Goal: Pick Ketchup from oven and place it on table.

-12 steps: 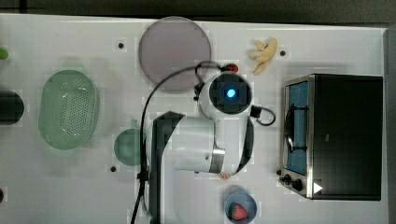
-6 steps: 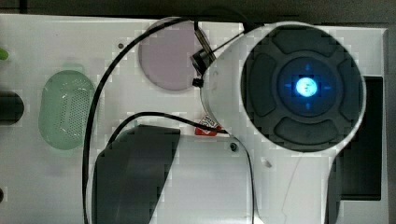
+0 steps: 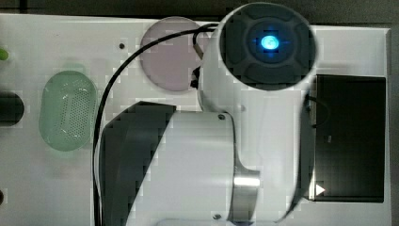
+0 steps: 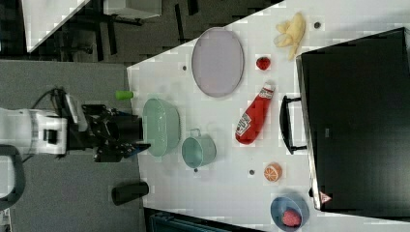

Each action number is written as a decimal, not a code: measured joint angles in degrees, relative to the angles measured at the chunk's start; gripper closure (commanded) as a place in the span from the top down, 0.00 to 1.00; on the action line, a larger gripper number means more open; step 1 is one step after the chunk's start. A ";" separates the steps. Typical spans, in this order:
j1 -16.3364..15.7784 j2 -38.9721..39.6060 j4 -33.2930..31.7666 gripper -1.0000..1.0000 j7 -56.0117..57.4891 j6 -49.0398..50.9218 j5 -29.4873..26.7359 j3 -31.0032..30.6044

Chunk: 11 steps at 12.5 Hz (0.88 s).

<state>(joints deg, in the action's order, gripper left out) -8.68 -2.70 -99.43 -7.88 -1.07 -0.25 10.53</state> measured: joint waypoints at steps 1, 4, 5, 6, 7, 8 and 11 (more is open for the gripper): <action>-1.08 0.96 0.17 1.00 -0.01 0.20 0.86 0.43; -1.56 0.43 0.00 1.00 -0.17 -0.25 0.46 0.66; -0.97 0.36 0.56 1.00 -0.27 0.46 -0.07 0.25; -1.04 0.00 0.34 1.00 -0.48 0.24 0.63 0.60; -0.94 -0.33 0.34 1.00 -0.48 0.16 0.55 0.86; -0.46 -0.41 0.39 1.00 -0.48 -1.18 0.59 0.66; 0.00 0.88 2.97 1.00 -0.59 0.06 2.40 1.79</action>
<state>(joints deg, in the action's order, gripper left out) -8.68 -1.82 -96.46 -8.47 -1.01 2.15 12.32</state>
